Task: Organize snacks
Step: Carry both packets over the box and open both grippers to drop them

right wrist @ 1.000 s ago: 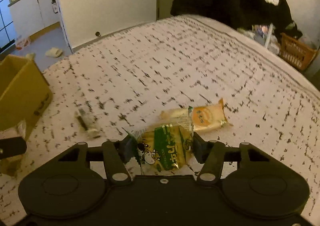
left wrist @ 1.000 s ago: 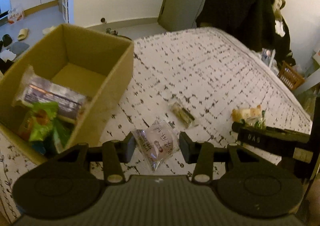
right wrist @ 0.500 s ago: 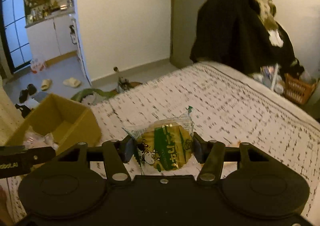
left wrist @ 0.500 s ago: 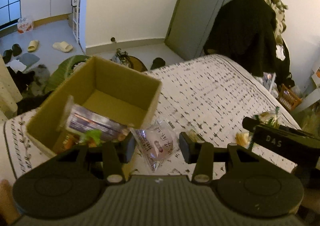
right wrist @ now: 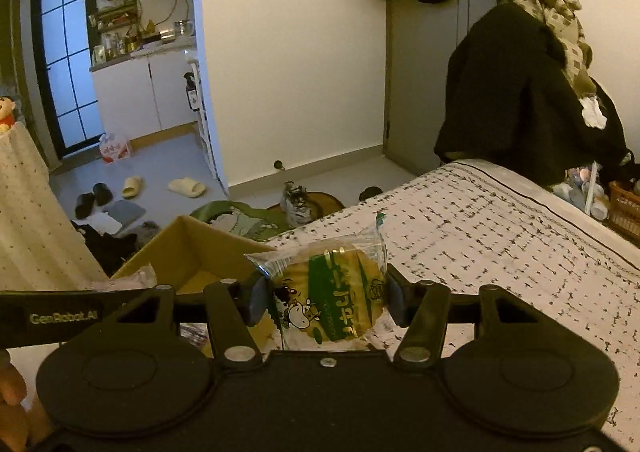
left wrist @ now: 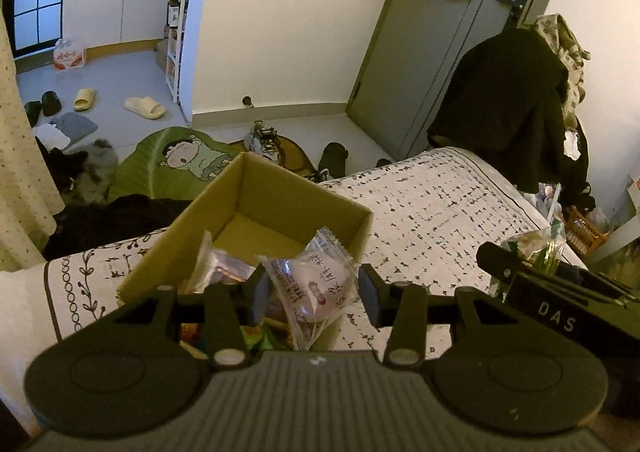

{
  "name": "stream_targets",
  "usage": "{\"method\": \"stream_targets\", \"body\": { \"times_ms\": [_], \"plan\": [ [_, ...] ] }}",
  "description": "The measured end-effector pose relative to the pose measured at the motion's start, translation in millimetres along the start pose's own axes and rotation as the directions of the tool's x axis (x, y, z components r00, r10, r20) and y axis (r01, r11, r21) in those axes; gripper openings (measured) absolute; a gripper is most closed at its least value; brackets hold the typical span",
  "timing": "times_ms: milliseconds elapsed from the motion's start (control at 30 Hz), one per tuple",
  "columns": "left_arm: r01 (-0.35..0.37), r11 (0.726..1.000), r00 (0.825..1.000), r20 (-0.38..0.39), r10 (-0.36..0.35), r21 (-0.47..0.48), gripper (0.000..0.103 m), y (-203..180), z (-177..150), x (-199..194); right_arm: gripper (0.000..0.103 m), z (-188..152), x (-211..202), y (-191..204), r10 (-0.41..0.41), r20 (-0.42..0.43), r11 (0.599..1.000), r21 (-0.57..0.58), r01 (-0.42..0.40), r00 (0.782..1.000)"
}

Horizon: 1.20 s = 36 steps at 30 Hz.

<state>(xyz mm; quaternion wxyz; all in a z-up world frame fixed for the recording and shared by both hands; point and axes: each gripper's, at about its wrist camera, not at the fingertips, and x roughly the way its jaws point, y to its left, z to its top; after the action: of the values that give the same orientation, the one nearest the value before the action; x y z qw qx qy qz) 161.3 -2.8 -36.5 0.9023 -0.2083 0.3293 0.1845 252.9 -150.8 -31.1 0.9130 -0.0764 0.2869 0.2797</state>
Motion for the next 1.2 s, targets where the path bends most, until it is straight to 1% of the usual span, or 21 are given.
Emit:
{"method": "stream_targets", "body": {
  "times_ms": [267, 500, 633, 767, 900, 1100, 1167, 1200],
  "plan": [
    [-0.017, 0.999, 1.0, -0.001, 0.017, -0.036, 0.045, 20.3, 4.5, 6.7, 0.055, 0.4, 6.1, 26.7, 0.024, 0.006, 0.999, -0.029, -0.024, 1.0],
    [-0.039, 0.997, 0.999, -0.018, 0.038, -0.073, 0.045, 36.3, 8.5, 22.1, 0.056, -1.3, 14.8, 43.3, 0.046, -0.005, 0.997, -0.066, -0.046, 0.999],
    [-0.024, 0.996, 0.999, -0.03, 0.022, -0.086, 0.045, 40.3, 9.9, 35.9, 0.056, -4.3, 20.3, 48.7, 0.049, -0.02, 0.994, -0.093, -0.05, 0.999],
    [-0.029, 0.994, 0.999, -0.048, 0.024, -0.103, 0.046, 42.2, 8.4, 49.7, 0.056, -5.6, 25.8, 49.9, 0.047, -0.038, 0.994, -0.095, -0.05, 0.998],
    [-0.013, 0.995, 0.998, -0.062, 0.007, -0.096, 0.046, 43.5, 8.0, 58.3, 0.056, -6.0, 29.4, 50.0, 0.047, -0.042, 0.995, -0.09, -0.051, 0.998],
    [0.001, 0.993, 0.997, -0.08, -0.01, -0.116, 0.055, 49.8, 10.8, 63.4, 0.055, -7.3, 34.8, 50.3, 0.048, -0.046, 0.995, -0.084, -0.052, 0.998],
    [-0.015, 0.993, 0.997, -0.077, 0.006, -0.12, 0.066, 52.3, 12.2, 60.8, 0.055, -5.6, 34.7, 49.4, 0.071, -0.047, 0.996, -0.048, -0.073, 0.996],
    [-0.032, 0.992, 0.997, -0.07, 0.024, -0.121, 0.068, 53.7, 13.0, 59.4, 0.056, -4.5, 35.2, 47.6, 0.085, -0.046, 0.996, -0.026, -0.086, 0.995]
  ]
}}
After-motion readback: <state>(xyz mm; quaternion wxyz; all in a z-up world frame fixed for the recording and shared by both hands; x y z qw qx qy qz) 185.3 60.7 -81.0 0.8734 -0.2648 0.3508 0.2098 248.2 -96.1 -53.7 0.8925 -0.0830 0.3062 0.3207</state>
